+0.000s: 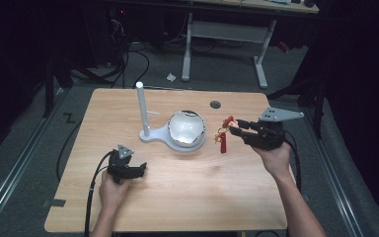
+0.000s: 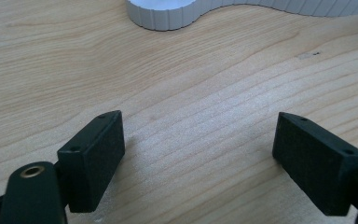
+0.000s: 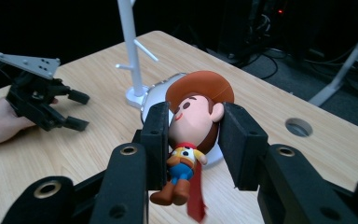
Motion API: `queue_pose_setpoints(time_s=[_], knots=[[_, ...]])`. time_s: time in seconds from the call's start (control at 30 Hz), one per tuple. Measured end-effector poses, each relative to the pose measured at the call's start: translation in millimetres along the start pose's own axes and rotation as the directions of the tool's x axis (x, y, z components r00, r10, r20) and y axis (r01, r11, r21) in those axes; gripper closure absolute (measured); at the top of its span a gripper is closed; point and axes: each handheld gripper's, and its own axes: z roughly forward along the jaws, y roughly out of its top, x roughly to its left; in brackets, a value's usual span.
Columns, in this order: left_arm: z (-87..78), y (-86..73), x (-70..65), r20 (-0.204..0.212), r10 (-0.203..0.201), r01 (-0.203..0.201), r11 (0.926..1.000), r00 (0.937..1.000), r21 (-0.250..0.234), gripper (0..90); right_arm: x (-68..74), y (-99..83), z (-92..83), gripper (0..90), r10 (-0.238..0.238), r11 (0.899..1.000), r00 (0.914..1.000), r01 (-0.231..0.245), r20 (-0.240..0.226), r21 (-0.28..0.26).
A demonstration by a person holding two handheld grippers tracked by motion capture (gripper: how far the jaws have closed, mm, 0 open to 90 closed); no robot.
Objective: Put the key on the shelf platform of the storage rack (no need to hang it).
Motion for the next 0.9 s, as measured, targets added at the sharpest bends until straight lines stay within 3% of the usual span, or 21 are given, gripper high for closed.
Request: queue_pose_setpoints(time_s=[0.47, 0.9], knots=[[-0.1, 0.0, 0.0, 0.002, 0.001, -0.001, 1.0000, 1.0000, 0.000, 17.1, 10.4, 41.9, 18.6, 64.6, -0.018, 0.999, 0.9950, 0.013, -0.098, -0.052], [-0.1, -0.1, 0.0, 0.005, 0.004, -0.004, 1.0000, 1.0000, 0.000, 17.1, 12.6, 61.4, 41.6, 64.6, -0.026, 0.999, 0.9944, 0.023, -0.102, -0.035]])
